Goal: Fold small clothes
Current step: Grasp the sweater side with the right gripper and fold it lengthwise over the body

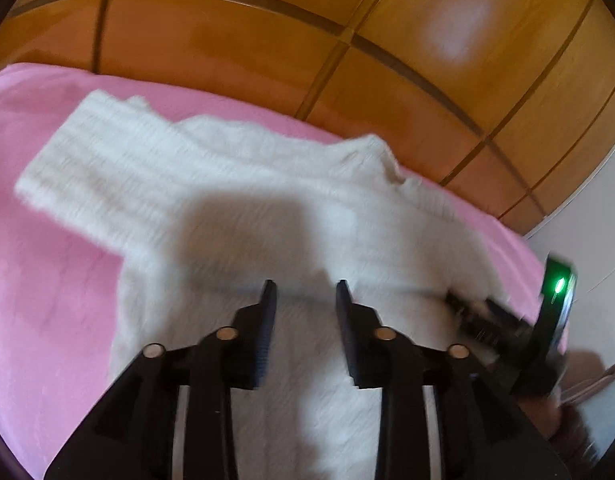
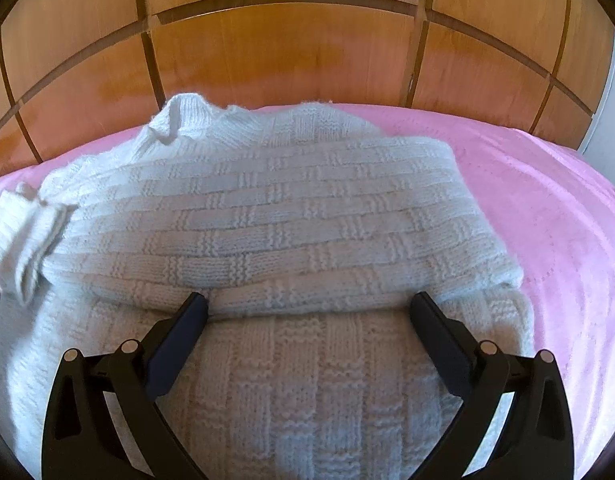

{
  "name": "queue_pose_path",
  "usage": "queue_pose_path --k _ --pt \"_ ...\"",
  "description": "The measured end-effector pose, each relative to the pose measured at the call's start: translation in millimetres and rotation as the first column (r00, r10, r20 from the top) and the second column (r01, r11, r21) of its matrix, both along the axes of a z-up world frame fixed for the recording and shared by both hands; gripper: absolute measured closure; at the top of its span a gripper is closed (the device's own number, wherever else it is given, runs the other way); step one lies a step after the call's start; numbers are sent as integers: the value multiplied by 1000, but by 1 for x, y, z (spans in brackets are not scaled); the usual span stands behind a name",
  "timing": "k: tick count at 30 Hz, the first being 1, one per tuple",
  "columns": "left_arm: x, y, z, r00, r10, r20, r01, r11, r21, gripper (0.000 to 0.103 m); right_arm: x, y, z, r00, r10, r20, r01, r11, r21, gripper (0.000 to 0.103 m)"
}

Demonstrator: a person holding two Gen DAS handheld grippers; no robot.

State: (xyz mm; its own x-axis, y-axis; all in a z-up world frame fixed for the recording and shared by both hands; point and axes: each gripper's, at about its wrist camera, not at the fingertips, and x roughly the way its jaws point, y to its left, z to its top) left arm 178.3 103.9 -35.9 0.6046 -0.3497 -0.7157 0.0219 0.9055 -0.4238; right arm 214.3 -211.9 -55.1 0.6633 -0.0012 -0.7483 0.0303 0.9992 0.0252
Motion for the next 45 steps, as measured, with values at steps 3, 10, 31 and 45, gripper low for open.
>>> queue_pose_path --k 3,10,31,45 --pt "-21 9 -9 999 34 -4 -34 999 4 73 -8 11 26 996 64 63 -72 989 127 15" --pt "-37 21 -22 998 66 6 -66 997 31 73 8 105 33 929 368 -18 -337 869 362 36" --pt "-42 26 -32 997 68 28 -69 998 15 73 21 51 137 955 201 217 -253 936 244 97" --pt "-32 19 -17 997 71 -16 -71 997 20 72 31 -73 61 995 -81 51 62 951 304 97"
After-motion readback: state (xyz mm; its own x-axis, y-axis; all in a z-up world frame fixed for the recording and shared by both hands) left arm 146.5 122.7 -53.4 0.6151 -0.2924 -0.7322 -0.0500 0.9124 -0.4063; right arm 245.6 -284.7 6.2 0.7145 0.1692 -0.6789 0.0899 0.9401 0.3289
